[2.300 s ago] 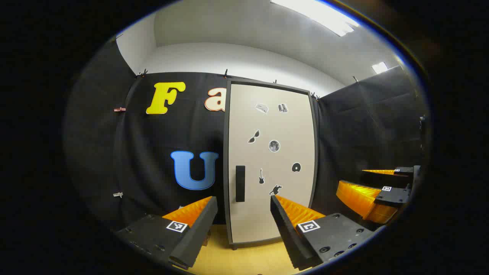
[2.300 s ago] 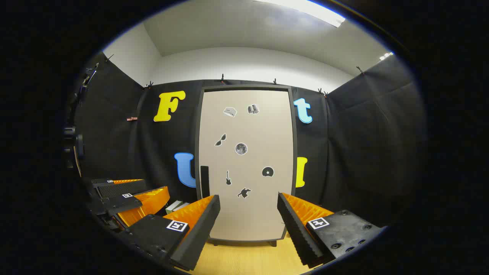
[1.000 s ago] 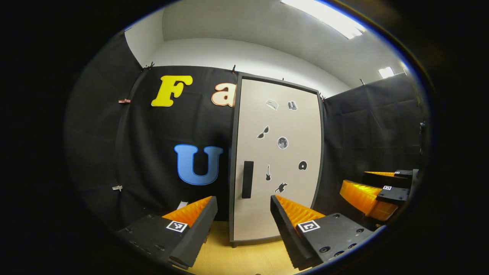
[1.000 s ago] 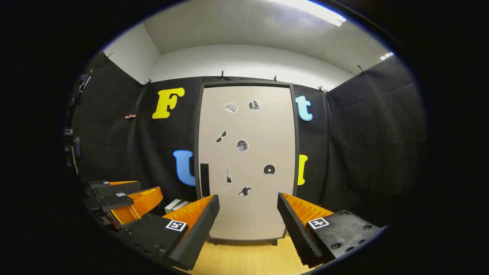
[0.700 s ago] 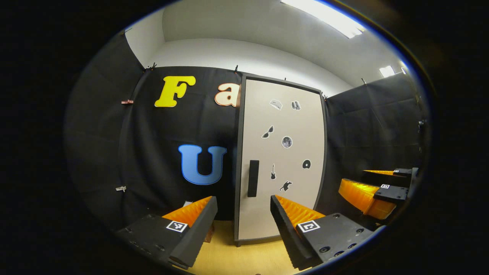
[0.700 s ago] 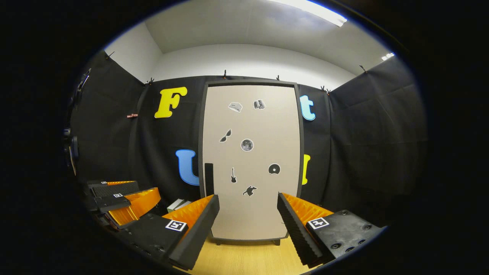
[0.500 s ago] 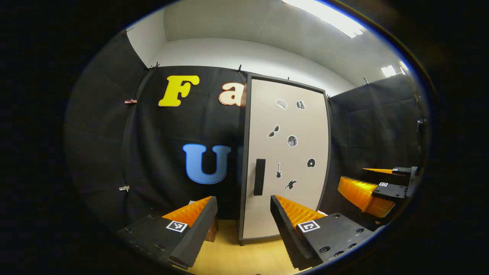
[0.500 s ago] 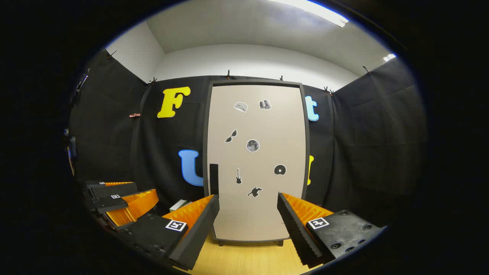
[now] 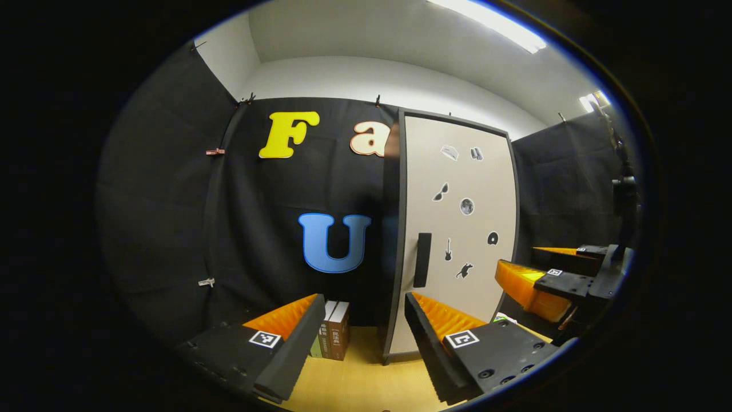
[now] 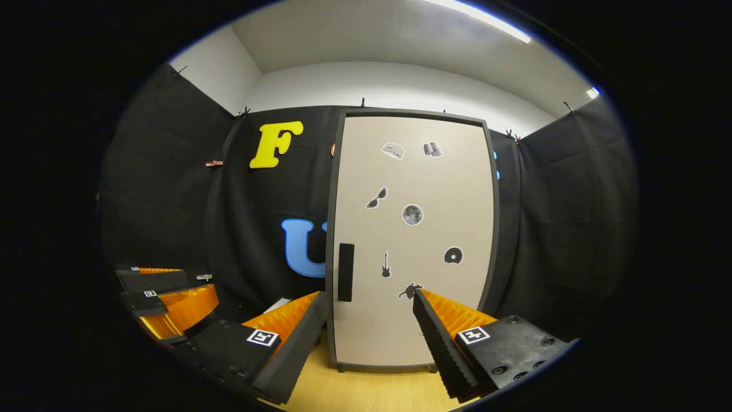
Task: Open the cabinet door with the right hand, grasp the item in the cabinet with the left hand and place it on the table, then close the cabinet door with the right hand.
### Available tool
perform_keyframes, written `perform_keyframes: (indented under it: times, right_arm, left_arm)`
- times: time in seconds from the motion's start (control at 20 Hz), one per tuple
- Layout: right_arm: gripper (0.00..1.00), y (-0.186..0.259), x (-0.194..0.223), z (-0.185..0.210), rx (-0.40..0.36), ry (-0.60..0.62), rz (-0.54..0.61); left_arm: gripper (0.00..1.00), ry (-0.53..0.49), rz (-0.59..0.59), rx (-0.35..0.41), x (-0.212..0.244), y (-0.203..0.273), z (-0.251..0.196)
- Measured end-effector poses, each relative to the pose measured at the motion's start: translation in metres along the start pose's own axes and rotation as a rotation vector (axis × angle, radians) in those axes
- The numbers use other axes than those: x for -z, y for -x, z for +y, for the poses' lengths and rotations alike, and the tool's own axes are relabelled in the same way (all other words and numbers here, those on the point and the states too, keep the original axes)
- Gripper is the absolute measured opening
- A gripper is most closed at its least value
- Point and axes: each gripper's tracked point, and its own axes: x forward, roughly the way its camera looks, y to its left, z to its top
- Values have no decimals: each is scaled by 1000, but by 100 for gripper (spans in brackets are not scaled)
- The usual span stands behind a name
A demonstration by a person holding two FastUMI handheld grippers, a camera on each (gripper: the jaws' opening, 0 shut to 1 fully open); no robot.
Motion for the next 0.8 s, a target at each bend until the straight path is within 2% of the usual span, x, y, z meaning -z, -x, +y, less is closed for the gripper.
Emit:
perform_keyframes:
  times: [0.35,0.6,0.8]
  right_arm:
    - [98,-63,15,32,-31,-5,4]
    - [98,-107,30,45,-20,3,11]
    - [98,-137,45,47,-4,-15,33]
  left_arm:
    - [89,6,-2,-68,5,-3,43]
    - [89,-9,-2,-140,9,-10,72]
    - [90,2,-6,-170,10,-11,88]
